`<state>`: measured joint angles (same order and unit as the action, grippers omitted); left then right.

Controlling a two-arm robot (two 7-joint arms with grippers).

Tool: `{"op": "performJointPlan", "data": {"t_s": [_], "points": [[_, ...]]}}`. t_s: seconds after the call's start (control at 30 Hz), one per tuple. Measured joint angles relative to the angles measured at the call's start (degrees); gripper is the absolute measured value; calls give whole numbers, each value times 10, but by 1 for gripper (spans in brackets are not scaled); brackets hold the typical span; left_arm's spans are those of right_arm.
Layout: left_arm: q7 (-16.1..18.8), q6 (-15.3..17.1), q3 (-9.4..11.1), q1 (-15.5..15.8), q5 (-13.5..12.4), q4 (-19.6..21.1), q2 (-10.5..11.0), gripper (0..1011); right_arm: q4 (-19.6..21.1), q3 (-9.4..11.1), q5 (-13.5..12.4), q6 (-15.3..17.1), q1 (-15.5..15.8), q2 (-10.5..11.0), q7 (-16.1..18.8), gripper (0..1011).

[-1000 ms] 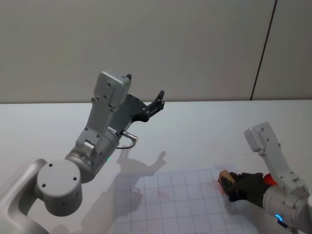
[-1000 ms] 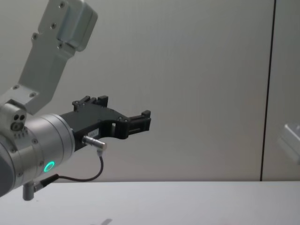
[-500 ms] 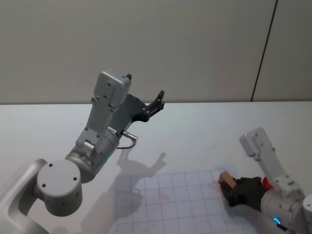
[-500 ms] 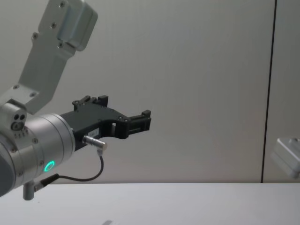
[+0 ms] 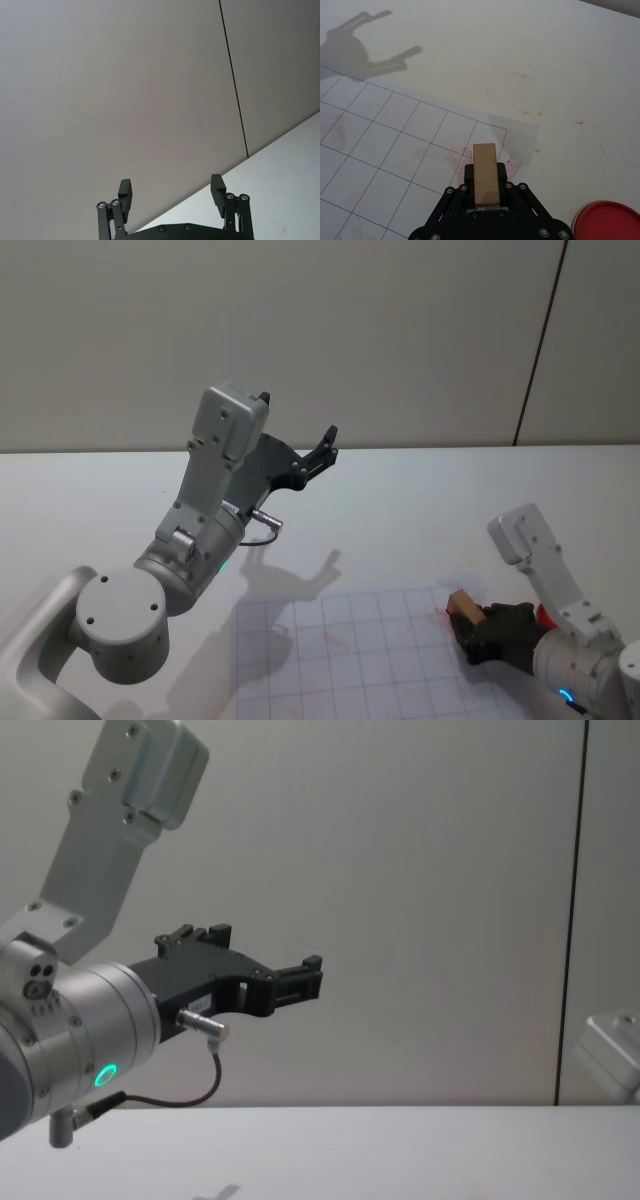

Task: Use the one hand to pick up the stamp and affix it onto the A4 paper.

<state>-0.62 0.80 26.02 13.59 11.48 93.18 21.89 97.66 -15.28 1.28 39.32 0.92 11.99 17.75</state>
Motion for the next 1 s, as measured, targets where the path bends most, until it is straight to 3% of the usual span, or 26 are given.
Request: {"op": "performJointPlan", "data": {"t_s": [0.53,1.0], "points": [[0,0,0,0,0,0,0,1001,54,13,-28,-41,5,0,-28,223],[0,0,0,0,0,0,0,1001,83,39,-55,-12,28,14,-76,224]]}}
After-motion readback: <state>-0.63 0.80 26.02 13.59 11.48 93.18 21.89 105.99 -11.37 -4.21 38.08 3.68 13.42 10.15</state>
